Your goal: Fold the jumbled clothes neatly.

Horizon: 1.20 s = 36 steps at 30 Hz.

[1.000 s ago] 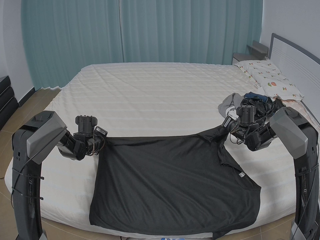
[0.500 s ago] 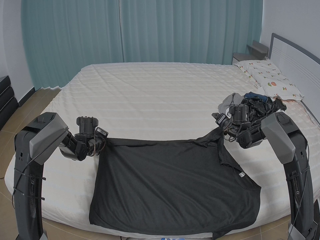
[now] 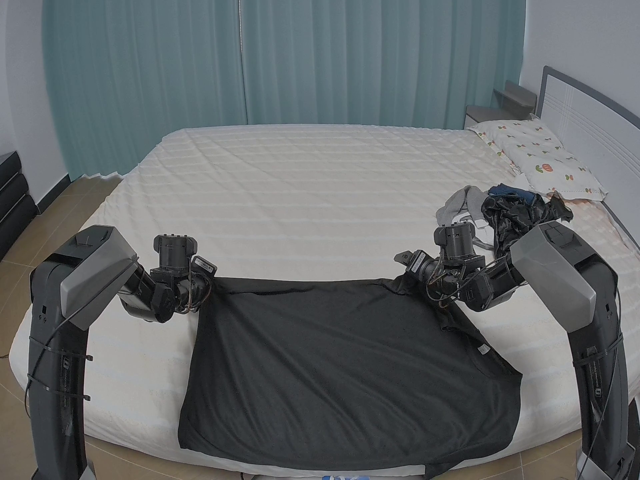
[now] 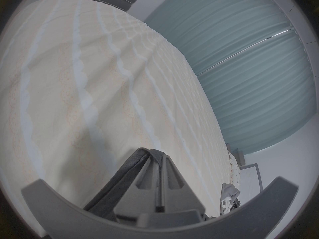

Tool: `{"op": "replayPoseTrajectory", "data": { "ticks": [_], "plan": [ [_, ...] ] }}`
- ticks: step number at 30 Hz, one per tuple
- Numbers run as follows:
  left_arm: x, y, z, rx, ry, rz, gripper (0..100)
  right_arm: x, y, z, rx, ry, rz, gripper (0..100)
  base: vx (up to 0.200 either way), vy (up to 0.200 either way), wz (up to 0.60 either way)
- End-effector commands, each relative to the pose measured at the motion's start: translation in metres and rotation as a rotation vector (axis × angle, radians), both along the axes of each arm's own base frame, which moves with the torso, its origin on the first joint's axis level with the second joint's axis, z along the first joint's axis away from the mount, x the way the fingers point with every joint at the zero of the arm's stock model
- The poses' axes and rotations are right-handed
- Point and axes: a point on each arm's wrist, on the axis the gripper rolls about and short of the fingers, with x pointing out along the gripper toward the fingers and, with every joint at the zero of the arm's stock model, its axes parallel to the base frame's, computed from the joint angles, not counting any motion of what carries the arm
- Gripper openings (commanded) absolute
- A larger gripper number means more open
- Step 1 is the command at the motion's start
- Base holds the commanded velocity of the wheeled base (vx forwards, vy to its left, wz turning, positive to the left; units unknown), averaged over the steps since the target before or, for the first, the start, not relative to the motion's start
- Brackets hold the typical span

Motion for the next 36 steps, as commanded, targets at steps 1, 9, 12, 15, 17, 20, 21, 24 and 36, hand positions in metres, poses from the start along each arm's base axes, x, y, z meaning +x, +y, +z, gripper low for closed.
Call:
{"op": "replayPoseTrajectory", "data": {
  "ticks": [1,9,12,15,17,20,21,24,36],
  "plan": [
    [0.000,0.000,0.000,0.000,0.001,0.000,0,-0.003,0.005,0.013,-0.002,-0.021,0.004,100,0.000,0.000,0.00],
    [-0.001,0.000,0.000,0.000,0.001,0.000,0,-0.007,-0.015,0.029,-0.024,-0.029,-0.059,100,0.000,0.000,0.00],
    [-0.001,0.000,0.000,0.001,0.001,0.002,0,-0.014,-0.024,0.041,-0.027,-0.038,-0.077,100,0.000,0.000,0.00],
    [-0.001,0.000,-0.001,0.001,0.002,0.002,0,-0.024,-0.029,0.051,-0.023,-0.032,-0.074,100,0.000,0.000,0.00],
    [0.000,0.000,0.000,0.001,0.001,0.002,0,-0.035,-0.027,0.057,-0.023,-0.021,-0.061,100,0.000,0.000,0.00],
    [0.000,0.000,0.000,0.001,0.001,0.002,0,-0.046,-0.016,0.052,-0.019,0.011,-0.014,100,0.000,0.000,0.00],
    [0.000,0.000,0.000,0.001,0.001,0.002,0,-0.046,-0.016,0.052,-0.019,0.011,-0.014,100,0.000,0.000,0.00],
    [-0.001,0.000,-0.001,0.001,0.002,0.002,0,-0.054,0.005,0.035,-0.027,0.060,0.041,100,0.000,0.000,0.00],
    [-0.001,0.000,0.000,0.003,0.002,0.002,0,-0.036,0.026,-0.025,-0.054,0.130,0.071,100,0.000,0.000,0.00]
  ]
}}
